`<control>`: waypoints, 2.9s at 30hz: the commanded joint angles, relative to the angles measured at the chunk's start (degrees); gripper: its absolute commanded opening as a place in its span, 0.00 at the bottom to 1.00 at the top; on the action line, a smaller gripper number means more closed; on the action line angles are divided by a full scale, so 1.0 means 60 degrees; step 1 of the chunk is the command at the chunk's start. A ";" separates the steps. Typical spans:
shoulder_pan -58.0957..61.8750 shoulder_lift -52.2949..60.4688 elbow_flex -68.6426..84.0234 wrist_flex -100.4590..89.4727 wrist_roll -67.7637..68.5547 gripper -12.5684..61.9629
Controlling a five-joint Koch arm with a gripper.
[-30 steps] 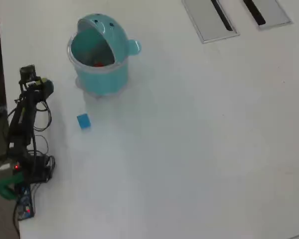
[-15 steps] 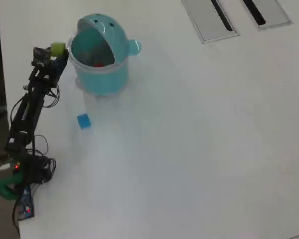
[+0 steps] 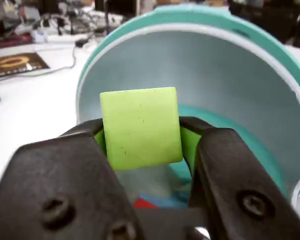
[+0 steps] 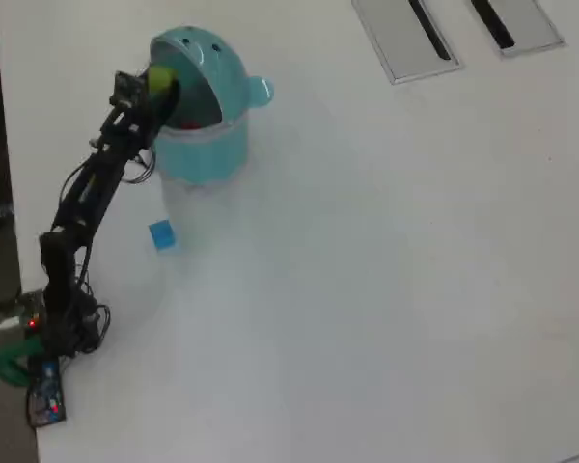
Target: Grasp RGB lego blocks and put them in the bin one by one.
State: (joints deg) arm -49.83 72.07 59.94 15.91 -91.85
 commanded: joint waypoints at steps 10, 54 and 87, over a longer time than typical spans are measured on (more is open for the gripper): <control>0.0176 -0.0234 -0.1348 0.0630 -0.1890 0.57; 0.0132 0.5127 0.8247 0.4951 -0.6753 0.59; 0.1699 0.3545 0.8789 0.5010 -0.7646 0.58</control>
State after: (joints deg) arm -39.81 93.08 113.99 47.46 -137.11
